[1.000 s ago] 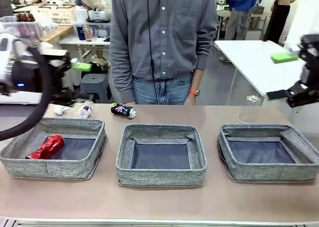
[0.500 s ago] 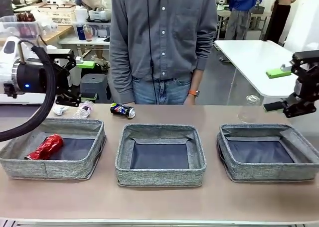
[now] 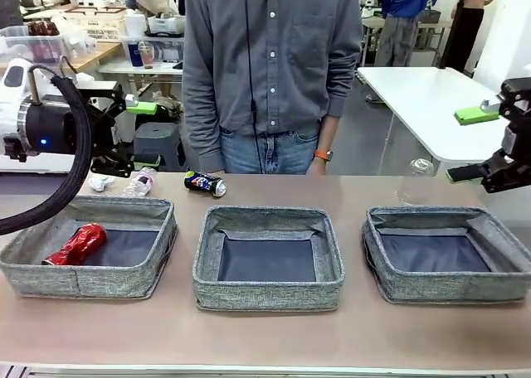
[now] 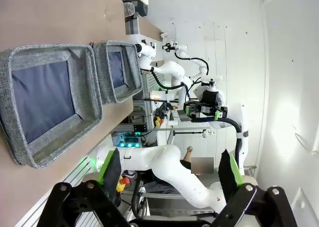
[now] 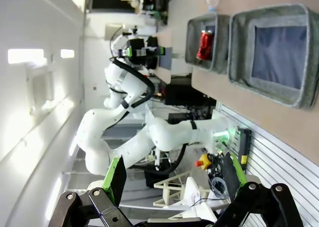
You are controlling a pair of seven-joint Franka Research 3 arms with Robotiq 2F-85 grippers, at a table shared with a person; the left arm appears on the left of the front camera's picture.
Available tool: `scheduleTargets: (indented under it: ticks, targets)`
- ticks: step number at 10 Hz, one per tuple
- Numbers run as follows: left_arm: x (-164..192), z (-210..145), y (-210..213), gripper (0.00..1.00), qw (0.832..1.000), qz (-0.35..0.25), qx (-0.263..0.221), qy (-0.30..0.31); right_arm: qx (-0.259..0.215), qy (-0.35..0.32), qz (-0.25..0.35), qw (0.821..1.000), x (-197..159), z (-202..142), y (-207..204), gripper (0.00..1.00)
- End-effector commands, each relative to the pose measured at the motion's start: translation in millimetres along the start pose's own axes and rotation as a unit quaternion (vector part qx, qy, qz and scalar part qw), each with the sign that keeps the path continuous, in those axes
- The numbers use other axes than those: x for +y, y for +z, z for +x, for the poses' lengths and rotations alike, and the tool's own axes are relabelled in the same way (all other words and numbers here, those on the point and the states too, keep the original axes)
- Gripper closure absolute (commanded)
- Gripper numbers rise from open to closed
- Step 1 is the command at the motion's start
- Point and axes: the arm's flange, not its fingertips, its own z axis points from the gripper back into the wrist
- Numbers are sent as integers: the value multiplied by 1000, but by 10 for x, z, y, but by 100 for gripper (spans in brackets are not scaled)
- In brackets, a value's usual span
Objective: Sort the waste into the appropriate baskets.
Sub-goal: Pick up the waste item pointed out by the person.
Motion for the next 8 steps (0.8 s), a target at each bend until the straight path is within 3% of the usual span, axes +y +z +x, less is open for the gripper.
scheduleTargets:
  ticks: [1,8]
  targets:
    - [-12,-13,3,0,1000,4,1,-1,-3,2,11,1000,39,20,-7,0]
    - [-12,-13,3,0,1000,4,1,-1,-3,2,11,1000,39,20,-7,0]
